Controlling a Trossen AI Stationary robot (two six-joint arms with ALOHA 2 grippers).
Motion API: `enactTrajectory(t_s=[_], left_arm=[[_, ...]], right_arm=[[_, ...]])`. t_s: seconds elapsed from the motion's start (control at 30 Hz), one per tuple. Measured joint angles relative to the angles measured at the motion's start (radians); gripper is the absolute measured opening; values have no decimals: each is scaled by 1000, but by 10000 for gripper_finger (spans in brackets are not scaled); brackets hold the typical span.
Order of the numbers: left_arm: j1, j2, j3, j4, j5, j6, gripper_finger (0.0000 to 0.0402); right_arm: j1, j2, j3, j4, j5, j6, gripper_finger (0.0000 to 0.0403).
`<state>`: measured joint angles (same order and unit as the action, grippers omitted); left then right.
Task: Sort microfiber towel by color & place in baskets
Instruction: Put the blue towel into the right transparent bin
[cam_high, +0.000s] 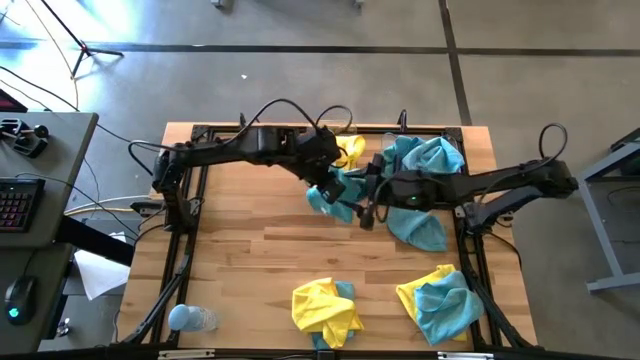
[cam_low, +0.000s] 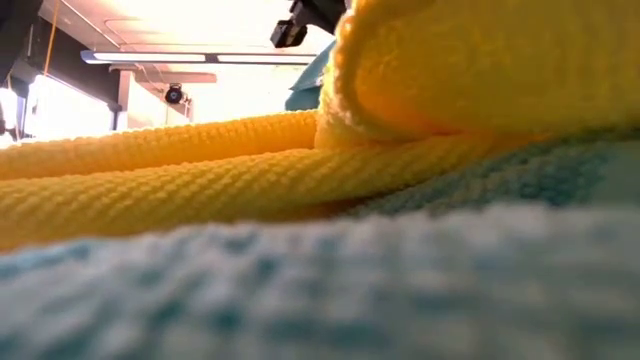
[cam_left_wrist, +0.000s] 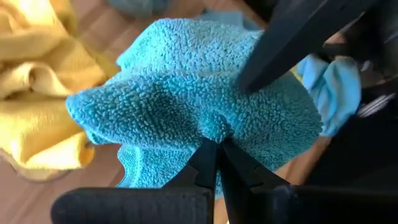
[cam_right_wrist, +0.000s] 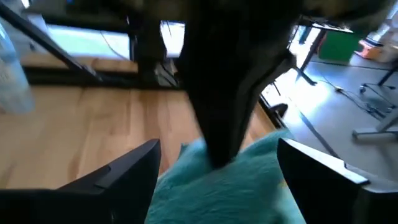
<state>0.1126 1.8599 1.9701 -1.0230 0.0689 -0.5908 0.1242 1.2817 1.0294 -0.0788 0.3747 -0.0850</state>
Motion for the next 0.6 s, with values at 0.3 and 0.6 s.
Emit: enactTrajectory(t_s=[0.3,0.6], left_arm=[[-2,-1,59,19,-6,34,0],[-3,-1,60,89,0,72,1]], right_arm=[[0,68,0,-11,163,-55,320],[0,69,1,-10,190,-54,230]])
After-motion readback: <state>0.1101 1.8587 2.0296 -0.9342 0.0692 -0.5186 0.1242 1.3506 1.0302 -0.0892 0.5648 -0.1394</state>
